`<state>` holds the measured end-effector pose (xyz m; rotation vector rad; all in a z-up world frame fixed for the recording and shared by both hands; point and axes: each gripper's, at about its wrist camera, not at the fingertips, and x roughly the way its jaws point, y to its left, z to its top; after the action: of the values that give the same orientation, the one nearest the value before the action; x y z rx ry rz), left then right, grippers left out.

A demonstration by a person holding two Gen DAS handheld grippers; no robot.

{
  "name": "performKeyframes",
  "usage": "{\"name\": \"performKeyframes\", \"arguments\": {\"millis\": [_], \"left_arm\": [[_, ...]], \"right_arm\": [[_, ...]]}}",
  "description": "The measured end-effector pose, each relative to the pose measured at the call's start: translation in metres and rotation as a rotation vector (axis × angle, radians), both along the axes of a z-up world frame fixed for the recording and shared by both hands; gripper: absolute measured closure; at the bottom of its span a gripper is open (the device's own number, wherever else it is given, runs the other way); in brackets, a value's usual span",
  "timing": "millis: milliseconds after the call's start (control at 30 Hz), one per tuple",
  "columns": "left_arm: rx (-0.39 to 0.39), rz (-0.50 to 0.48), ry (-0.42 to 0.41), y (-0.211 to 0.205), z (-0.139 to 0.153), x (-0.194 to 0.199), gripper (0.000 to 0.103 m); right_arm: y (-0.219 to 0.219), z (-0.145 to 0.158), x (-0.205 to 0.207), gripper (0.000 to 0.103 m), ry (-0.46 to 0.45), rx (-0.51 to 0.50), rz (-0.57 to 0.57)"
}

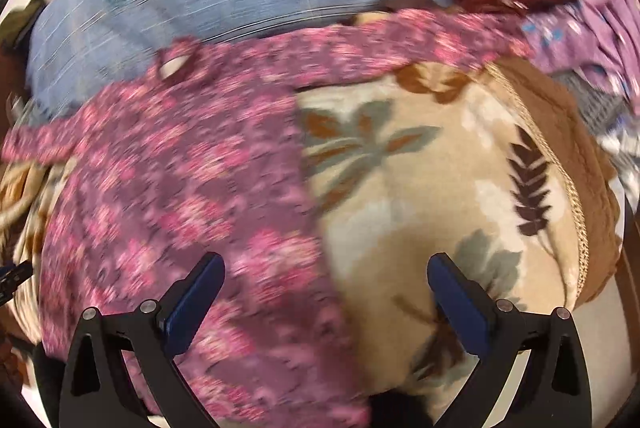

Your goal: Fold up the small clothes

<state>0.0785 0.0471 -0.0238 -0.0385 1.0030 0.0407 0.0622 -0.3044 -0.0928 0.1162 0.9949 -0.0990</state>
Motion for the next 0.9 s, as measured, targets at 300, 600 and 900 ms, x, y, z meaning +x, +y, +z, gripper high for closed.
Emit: {"name": "performKeyframes", "arguments": {"millis": [300, 600, 900], "left_arm": [[-0.098, 0.090, 0.131, 0.029, -0.023, 0.056, 0.013], [-0.230, 0.097, 0.254, 0.033, -0.065, 0.089, 0.025], [-0.309, 0.124, 0.233, 0.059, -0.059, 0.092, 0.031]], "right_arm": [[-0.013, -0.033, 0.045, 0.008, 0.064, 0.125, 0.027], [0.038, -0.048, 0.066, 0.097, 0.075, 0.021, 0.203], [-0.020, -0.043, 0.067, 0.095, 0.101, 0.191, 0.092]]}}
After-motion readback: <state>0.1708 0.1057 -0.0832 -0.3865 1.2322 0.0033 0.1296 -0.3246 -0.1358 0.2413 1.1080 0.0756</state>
